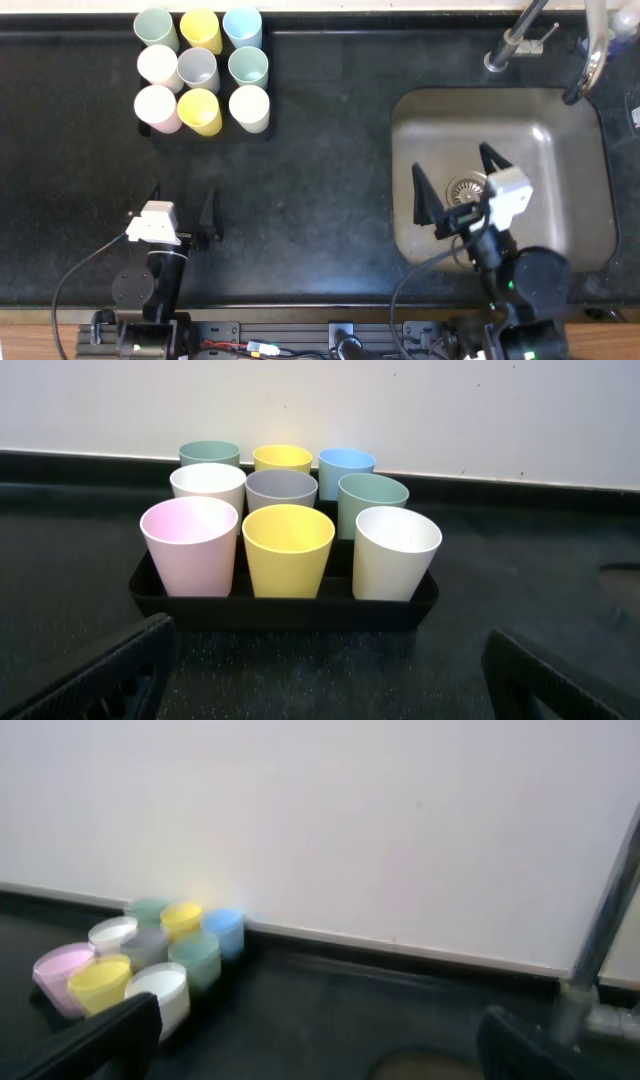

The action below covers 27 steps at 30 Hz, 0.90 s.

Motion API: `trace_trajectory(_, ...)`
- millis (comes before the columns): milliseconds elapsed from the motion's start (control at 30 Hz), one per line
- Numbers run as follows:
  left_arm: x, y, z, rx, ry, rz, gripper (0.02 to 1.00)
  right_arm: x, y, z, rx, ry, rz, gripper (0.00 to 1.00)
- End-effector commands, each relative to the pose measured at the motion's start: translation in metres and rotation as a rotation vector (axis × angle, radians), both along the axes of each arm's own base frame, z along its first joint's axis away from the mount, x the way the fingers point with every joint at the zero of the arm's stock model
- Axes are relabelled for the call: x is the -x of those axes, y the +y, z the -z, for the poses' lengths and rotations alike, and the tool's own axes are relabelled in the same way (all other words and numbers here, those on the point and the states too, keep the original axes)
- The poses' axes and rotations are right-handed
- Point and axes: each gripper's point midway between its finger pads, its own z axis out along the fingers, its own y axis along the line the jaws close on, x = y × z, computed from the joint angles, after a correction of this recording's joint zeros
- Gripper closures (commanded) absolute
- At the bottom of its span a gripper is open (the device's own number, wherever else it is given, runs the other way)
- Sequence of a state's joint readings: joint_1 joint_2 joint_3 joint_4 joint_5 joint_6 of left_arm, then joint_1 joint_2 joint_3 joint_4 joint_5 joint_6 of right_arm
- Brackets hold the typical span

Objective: Store Cups

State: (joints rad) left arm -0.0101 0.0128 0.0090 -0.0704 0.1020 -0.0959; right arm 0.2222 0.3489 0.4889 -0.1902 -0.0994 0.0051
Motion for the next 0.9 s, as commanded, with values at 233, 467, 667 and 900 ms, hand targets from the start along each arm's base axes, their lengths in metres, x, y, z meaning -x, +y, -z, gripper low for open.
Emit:
trace_trajectory(233, 0.001, -0.001, -0.001, -0.020, -0.009, 0.009, 0.018, 0.006, -0.025, 0.073, -0.020, -0.034, 0.121, 0.003)
trace_trajectory(467, 0.001, -0.001, -0.001, -0.020, -0.009, 0.009, 0.018, -0.001, -0.038, 0.096, -0.055, -0.072, 0.178, 0.005)
trace_trajectory(667, 0.001, -0.001, -0.001, -0.020, -0.009, 0.009, 0.018, -0.005, -0.053, 0.106, -0.037, -0.063, 0.266, 0.003)
trace_trajectory(900, 0.001, -0.001, -0.001, -0.020, -0.009, 0.009, 0.018, -0.006, -0.052, 0.128, -0.013, 0.027, 0.265, 0.005)
